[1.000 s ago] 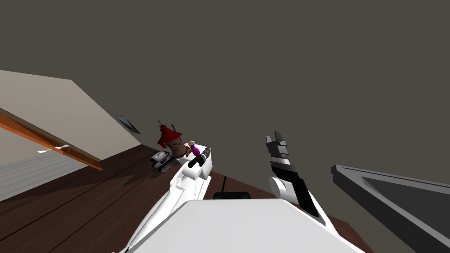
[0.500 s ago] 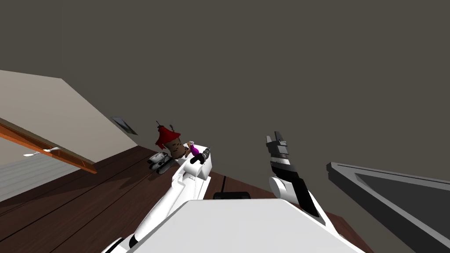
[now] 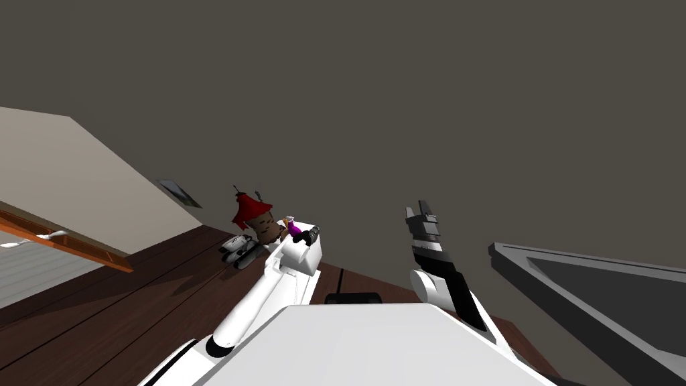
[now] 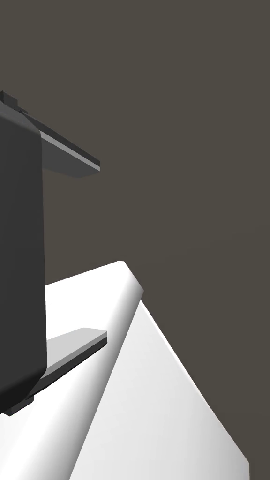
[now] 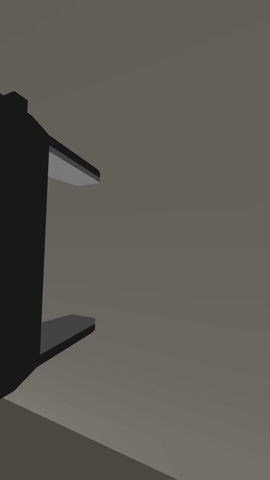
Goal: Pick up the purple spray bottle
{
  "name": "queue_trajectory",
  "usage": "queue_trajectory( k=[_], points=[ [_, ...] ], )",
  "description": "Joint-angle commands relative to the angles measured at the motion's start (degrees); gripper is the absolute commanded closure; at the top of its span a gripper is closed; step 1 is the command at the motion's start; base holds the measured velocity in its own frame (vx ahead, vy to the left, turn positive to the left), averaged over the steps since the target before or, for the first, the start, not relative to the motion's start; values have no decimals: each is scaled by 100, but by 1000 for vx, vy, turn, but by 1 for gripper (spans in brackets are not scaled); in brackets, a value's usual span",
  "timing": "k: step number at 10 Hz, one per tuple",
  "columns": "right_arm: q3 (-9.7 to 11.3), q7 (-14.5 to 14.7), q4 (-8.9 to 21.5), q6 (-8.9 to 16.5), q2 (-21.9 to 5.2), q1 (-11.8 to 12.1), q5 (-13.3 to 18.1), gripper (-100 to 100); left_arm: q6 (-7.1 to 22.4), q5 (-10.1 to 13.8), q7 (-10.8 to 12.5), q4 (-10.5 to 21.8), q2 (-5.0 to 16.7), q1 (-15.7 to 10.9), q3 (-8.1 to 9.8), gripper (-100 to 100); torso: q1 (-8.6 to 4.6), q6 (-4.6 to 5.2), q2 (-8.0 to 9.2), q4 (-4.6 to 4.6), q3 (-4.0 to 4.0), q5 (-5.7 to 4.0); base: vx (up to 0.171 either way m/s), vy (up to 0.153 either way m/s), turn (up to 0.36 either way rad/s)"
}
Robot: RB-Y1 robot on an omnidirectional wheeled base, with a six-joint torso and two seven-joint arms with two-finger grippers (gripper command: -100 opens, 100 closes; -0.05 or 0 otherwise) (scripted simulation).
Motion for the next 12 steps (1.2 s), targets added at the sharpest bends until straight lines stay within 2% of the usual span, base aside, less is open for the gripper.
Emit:
queue_trajectory(
  k=[1,2,4,5,7,8,10,11,12],
  points=[
    [0,0,0,0,0,0,0,0,195,8,10,19,19,-20,-14,-100,0,0,0,0,0,0,0,0,0],
    [0,0,0,0,0,0,0,0,409,113,74,148,176,-259,-97,-100,-1,-1,0,0,0,0,-9,5,-62],
    [0,0,0,0,0,0,0,0,657,113,74,148,176,-259,-97,-100,0,0,1,0,0,0,-4,4,-30],
    [0,0,0,0,0,0,0,0,853,214,137,270,327,-494,-178,-100,-1,-1,0,0,0,0,-6,5,-74],
    [0,0,0,0,0,0,0,0,1111,214,137,270,327,-494,-178,-100,0,-1,0,0,0,0,-3,4,-29],
    [0,0,0,0,0,0,0,0,1304,312,200,387,471,-724,-258,-100,-1,-1,0,0,0,0,-8,4,-72],
    [0,0,0,0,0,0,0,0,1552,312,200,387,471,-724,-258,-100,0,-1,0,0,0,0,-3,4,-24],
    [0,0,0,0,0,0,0,0,1748,404,262,498,610,-946,-335,-100,-1,-2,0,0,0,0,-5,3,-75],
    [0,0,0,0,0,0,0,0,1900,404,262,498,610,-946,-335,-100,-2,1,0,0,0,-1,-6,6,-49]
  ],
)
